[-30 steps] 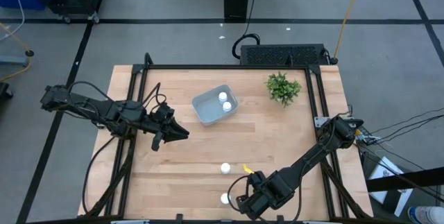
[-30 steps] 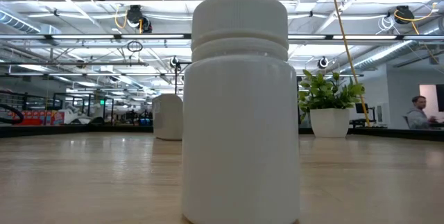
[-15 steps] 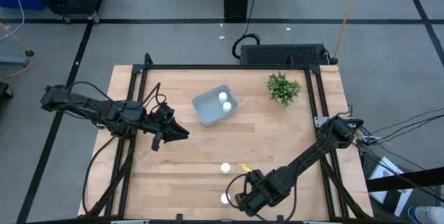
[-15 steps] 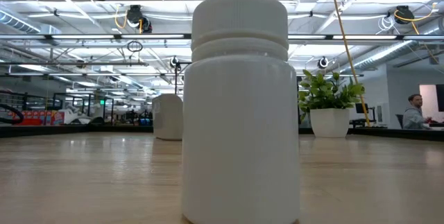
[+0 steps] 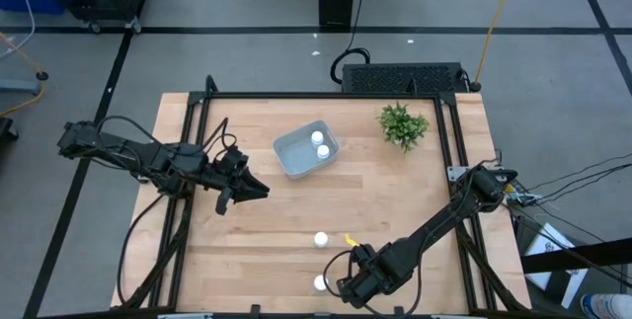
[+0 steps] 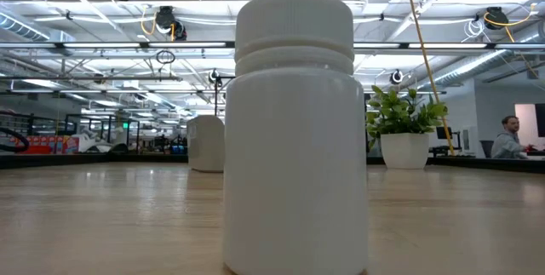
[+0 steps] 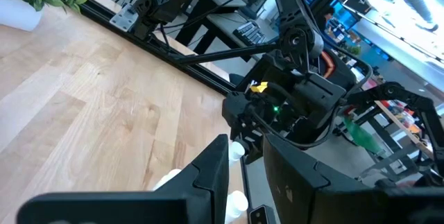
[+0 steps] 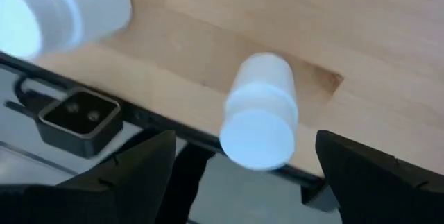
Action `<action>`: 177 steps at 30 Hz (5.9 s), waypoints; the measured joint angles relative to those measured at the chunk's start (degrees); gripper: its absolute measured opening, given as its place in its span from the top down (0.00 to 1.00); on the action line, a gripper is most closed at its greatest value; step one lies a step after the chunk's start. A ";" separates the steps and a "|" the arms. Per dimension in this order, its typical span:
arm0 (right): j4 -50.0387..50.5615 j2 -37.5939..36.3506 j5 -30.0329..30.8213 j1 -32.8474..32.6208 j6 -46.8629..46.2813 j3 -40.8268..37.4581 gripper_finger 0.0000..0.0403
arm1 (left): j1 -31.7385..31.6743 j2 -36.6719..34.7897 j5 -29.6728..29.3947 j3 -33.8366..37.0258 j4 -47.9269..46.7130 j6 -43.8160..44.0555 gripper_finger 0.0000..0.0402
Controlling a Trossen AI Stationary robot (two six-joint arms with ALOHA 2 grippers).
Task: Pick and place pill bottles into a basket
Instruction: Put the white pill bottle into the gray bin
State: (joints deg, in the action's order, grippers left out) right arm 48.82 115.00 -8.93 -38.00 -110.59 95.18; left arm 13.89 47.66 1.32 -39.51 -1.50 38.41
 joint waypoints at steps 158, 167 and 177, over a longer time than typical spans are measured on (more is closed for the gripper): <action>23.89 9.15 -6.27 57.97 87.78 36.56 0.63 | -1.79 -1.90 -5.29 0.00 -1.04 1.14 0.76; 28.85 13.64 -3.17 53.07 96.74 36.78 0.63 | -1.70 -2.38 -5.81 0.00 -2.93 1.21 0.76; 28.91 16.40 4.13 49.26 105.14 36.80 0.63 | -1.70 -2.36 -5.93 0.01 -4.48 2.68 0.76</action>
State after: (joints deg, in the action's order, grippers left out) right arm 77.73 131.40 -4.80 11.26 -5.45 131.98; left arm 12.19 45.30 -4.61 -39.50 -5.97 41.09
